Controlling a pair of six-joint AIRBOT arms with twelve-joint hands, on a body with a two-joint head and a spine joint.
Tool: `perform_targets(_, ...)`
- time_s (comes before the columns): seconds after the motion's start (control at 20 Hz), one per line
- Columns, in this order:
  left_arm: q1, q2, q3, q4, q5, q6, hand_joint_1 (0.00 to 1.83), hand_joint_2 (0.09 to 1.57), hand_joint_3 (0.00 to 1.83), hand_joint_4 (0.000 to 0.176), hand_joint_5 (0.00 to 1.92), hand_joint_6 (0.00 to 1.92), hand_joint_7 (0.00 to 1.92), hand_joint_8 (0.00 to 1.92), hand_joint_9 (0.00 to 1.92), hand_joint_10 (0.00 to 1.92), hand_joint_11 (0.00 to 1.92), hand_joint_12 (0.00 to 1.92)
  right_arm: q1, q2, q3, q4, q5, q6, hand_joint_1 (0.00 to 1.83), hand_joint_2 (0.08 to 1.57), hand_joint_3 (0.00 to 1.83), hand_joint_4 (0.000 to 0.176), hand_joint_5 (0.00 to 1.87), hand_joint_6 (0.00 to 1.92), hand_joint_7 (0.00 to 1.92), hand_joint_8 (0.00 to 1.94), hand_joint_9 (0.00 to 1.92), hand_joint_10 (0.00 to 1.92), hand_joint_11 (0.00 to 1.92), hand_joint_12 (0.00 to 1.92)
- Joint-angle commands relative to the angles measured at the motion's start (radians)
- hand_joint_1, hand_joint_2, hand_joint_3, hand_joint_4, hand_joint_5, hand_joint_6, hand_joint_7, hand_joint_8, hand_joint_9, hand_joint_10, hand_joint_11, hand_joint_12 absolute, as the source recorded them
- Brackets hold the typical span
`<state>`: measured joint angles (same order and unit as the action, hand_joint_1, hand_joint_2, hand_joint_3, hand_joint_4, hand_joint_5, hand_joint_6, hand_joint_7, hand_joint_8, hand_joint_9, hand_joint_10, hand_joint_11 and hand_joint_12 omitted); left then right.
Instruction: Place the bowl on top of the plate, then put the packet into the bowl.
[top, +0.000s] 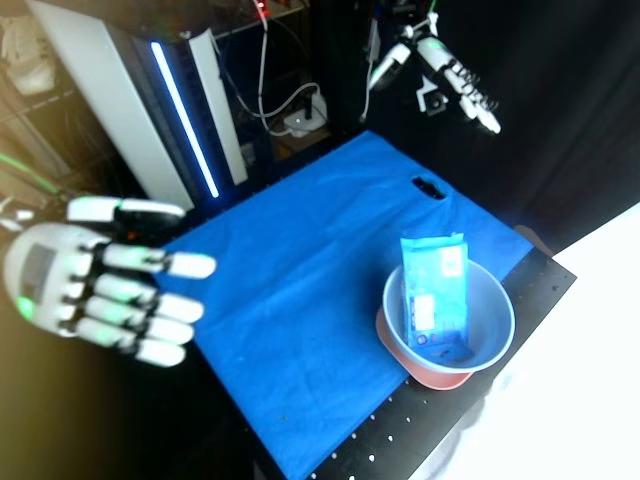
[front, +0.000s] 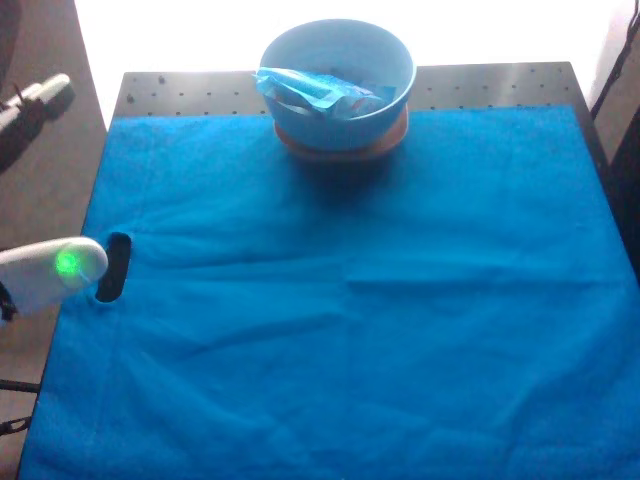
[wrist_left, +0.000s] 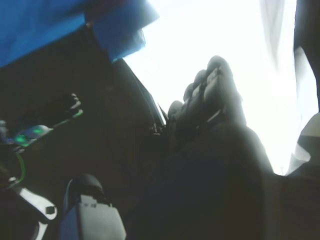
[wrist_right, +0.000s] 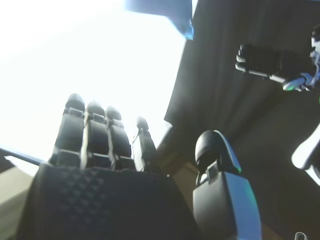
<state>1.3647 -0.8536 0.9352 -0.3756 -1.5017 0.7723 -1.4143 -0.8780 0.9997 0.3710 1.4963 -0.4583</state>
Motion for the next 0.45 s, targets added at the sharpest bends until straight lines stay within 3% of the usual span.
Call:
perform_targets(0.0,-0.002,0.000,0.003,0.004,-0.153,-0.014,0.24,0.90,0.00,0.157,0.00,0.00,0.00,0.00,0.00,0.00,0.00,0.00,0.008,0.011,0.004,0.003,0.157,0.005,0.17,1.24,0.00,0.151,0.00,0.00,0.00,0.00,0.00,0.00,0.00,0.00)
perform_targets(0.05,-0.002,0.000,0.005,0.004,-0.164,-0.020,0.29,0.94,0.01,0.169,0.00,0.00,0.00,0.00,0.00,0.00,0.00,0.00,0.008,0.011,0.007,0.003,0.162,0.005,0.16,1.23,0.00,0.166,0.00,0.00,0.00,0.00,0.00,0.00,0.00,0.00)
perform_targets(0.1,-0.002,0.000,0.009,0.005,-0.184,-0.027,0.31,0.96,0.02,0.175,0.00,0.00,0.00,0.00,0.00,0.00,0.00,0.00,0.009,0.011,0.012,0.010,0.186,0.005,0.16,1.25,0.01,0.114,0.00,0.00,0.00,0.00,0.00,0.00,0.00,0.00)
perform_targets(0.15,-0.002,0.001,0.012,0.005,-0.210,-0.036,0.20,0.98,0.02,0.127,0.00,0.00,0.00,0.00,0.00,0.00,0.00,0.00,0.009,0.011,0.018,0.019,0.214,0.005,0.10,1.19,0.00,0.145,0.00,0.00,0.04,0.00,0.03,0.00,0.03,0.02)
perform_targets(0.25,-0.016,0.013,0.022,0.012,-0.229,-0.065,0.13,1.05,0.01,0.123,0.00,0.00,0.00,0.00,0.00,0.00,0.00,0.00,0.025,0.013,0.036,0.020,0.265,0.005,0.08,1.18,0.00,0.155,0.00,0.00,0.03,0.00,0.01,0.00,0.01,0.01)
perform_targets(0.3,-0.036,0.018,0.031,0.023,-0.229,-0.063,0.22,1.11,0.02,0.120,0.00,0.00,0.00,0.00,0.00,0.00,0.00,0.00,0.047,0.020,0.036,0.020,0.265,0.005,0.25,1.13,0.00,0.175,0.00,0.00,0.00,0.00,0.00,0.00,0.00,0.00)
perform_targets(0.35,-0.058,0.025,0.039,0.035,-0.229,-0.059,0.22,1.11,0.02,0.120,0.00,0.00,0.00,0.00,0.00,0.00,0.00,0.00,0.075,0.027,0.037,0.016,0.266,0.005,0.25,1.13,0.00,0.175,0.00,0.00,0.00,0.00,0.00,0.00,0.00,0.00)
perform_targets(0.4,-0.075,0.031,0.044,0.047,-0.230,-0.055,0.27,1.10,0.01,0.141,0.00,0.00,0.00,0.00,0.00,0.00,0.00,0.00,0.097,0.031,0.040,0.006,0.266,0.004,0.36,1.15,0.00,0.176,0.00,0.00,0.00,0.00,0.00,0.00,0.00,0.00)
